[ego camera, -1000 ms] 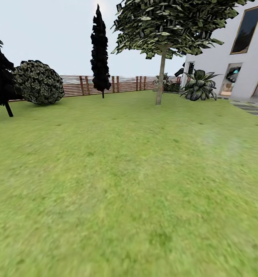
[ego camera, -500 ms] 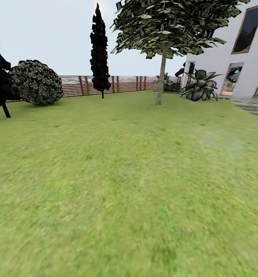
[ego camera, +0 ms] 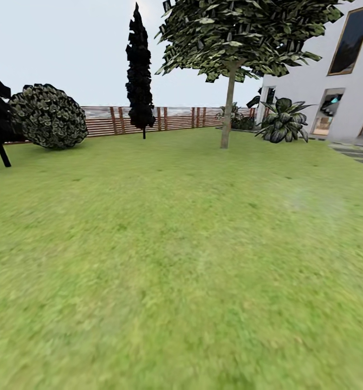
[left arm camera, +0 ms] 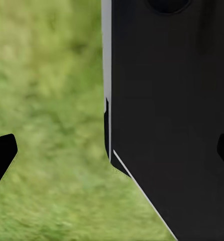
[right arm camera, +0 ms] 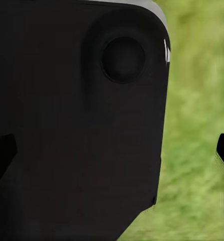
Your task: Take the three Easter eggs out of the wicker basket on the lawn in the garden, then place them on the lawn next to a single tree (choose any tree) so that all three eggs are next to the same tree and none are left in the basket.
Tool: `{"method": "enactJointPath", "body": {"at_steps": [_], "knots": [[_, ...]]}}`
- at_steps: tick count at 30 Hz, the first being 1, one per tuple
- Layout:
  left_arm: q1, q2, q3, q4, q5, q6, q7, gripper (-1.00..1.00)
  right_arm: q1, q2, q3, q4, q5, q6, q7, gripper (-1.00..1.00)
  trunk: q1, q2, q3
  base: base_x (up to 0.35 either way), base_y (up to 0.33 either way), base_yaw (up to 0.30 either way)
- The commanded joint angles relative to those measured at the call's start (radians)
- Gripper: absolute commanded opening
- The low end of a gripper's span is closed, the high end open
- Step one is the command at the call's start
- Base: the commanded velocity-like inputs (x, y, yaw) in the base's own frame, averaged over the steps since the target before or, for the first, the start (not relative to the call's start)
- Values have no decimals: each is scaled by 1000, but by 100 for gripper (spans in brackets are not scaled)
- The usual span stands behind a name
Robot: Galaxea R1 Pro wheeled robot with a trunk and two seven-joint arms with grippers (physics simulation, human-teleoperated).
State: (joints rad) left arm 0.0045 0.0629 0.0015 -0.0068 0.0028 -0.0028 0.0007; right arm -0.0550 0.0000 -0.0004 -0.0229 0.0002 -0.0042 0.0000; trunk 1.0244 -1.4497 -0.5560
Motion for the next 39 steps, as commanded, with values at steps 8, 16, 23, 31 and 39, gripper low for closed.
{"method": "enactJointPath", "body": {"at_steps": [8, 16, 23, 31, 39], "knots": [[0, 0, 0, -1, 0, 0, 0, 100, 0, 0, 0, 0, 0, 0, 0, 100, 1, 0, -1, 324, 0, 0], [0, 0, 0, -1, 0, 0, 0, 100, 0, 0, 0, 0, 1, 0, 0, 100, 1, 0, -1, 324, 0, 0], [0, 0, 0, -1, 0, 0, 0, 100, 0, 0, 0, 0, 1, 0, 0, 100, 1, 0, -1, 324, 0, 0], [0, 0, 0, -1, 0, 0, 0, 100, 0, 0, -1, 0, 1, 0, 0, 100, 1, 0, -1, 324, 0, 0], [0, 0, 0, -1, 0, 0, 0, 100, 0, 0, -1, 0, 1, 0, 0, 100, 1, 0, -1, 324, 37, 0]]}}
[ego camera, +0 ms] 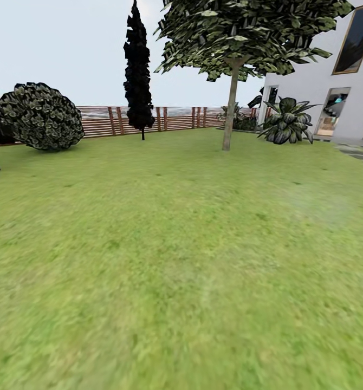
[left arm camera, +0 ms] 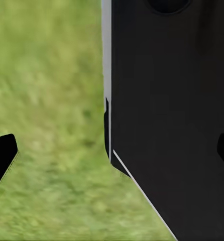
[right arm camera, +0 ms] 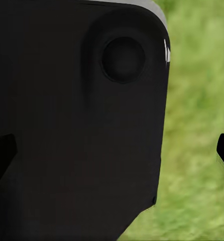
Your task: Take the three Easter eggs out of the wicker basket on the lawn in the garden, then place them on the lawn next to a single tree (choose any tree) so that all three eggs are next to the same tree and none are left in the basket.
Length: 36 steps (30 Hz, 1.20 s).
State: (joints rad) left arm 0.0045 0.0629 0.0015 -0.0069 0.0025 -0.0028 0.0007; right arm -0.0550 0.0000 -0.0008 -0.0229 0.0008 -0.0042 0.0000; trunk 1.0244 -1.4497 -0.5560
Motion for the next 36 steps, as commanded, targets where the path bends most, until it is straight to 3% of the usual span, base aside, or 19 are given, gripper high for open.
{"method": "enactJointPath", "body": {"at_steps": [1, 36], "knots": [[0, 0, 0, -1, 0, 0, 0, 100, 0, 0, 0, 0, 0, 0, 0, 100, 1, 0, -1, 324, 76, 0], [0, 0, 0, -1, 1, 0, 0, 100, 0, -1, 0, 0, 0, 0, 0, 100, 1, 0, -1, 324, 88, 0]]}}
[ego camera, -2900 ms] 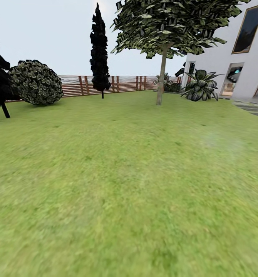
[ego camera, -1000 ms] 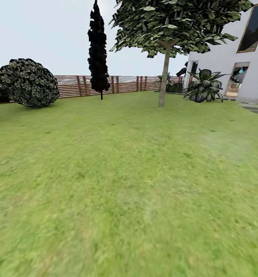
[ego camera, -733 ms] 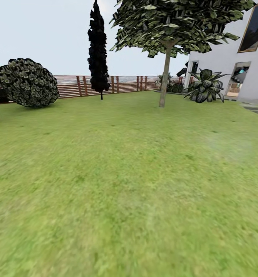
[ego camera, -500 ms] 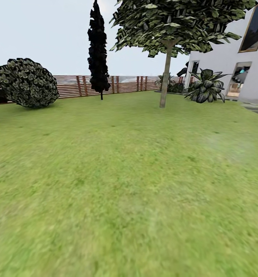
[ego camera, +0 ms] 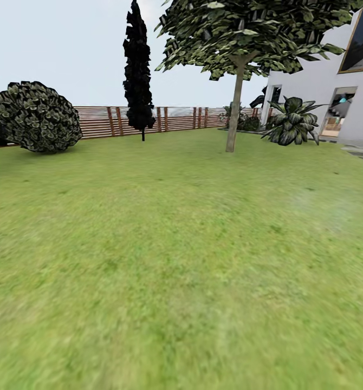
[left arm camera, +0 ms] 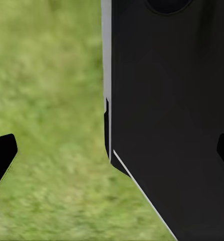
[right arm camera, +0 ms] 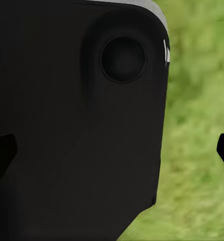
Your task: Take the three Easter eggs out of the wicker basket on the lawn in the garden, then place them on the lawn next to a single tree (choose any tree) so that all three eggs are next to the same tree and none are left in the basket.
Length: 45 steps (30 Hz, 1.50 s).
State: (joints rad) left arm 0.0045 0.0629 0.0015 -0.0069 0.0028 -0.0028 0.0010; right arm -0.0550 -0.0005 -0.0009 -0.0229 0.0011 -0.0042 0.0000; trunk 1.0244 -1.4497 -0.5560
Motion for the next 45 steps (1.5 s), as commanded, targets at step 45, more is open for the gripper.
{"method": "enactJointPath", "body": {"at_steps": [45], "knots": [[0, 0, 0, -1, 0, 0, 0, 100, 0, 0, -1, 0, 0, 0, 0, 100, 1, 0, -1, 324, 88, 0]]}}
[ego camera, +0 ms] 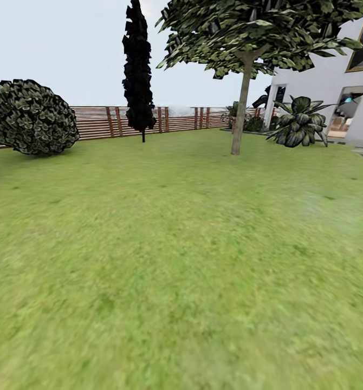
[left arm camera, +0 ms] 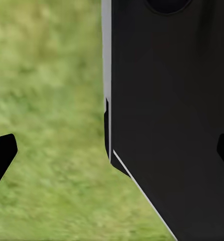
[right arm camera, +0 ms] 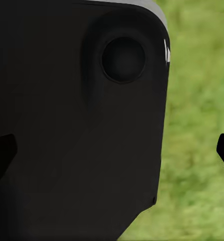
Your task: Take the three Easter eggs out of the wicker basket on the lawn in the garden, then place them on the lawn next to a single tree (choose any tree) so that all three eggs are next to the same tree and none are left in the basket.
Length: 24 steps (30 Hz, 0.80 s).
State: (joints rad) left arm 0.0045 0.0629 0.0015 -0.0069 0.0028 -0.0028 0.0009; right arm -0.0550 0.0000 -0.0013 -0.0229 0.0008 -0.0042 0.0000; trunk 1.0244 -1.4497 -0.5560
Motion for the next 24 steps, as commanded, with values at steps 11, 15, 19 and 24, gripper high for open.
{"method": "enactJointPath", "body": {"at_steps": [11, 15, 19, 24], "knots": [[0, 0, 0, -1, 0, 0, 0, 100, 0, 0, 0, 0, -1, 0, 0, 100, 1, 0, -1, 324, 88, 0], [0, 0, 0, -1, 0, 0, -1, 100, 0, 0, 0, 0, -1, 0, 0, 100, 1, 0, -1, 324, 88, 0], [0, 0, 0, -1, 0, 0, 0, 100, 0, 0, 0, 0, -1, 0, 0, 100, 1, 0, -1, 324, 88, 0], [0, 0, 0, -1, 0, 0, 0, 100, 0, 0, 0, 0, 0, 0, 0, 100, 1, 0, -1, 324, 88, 0]]}}
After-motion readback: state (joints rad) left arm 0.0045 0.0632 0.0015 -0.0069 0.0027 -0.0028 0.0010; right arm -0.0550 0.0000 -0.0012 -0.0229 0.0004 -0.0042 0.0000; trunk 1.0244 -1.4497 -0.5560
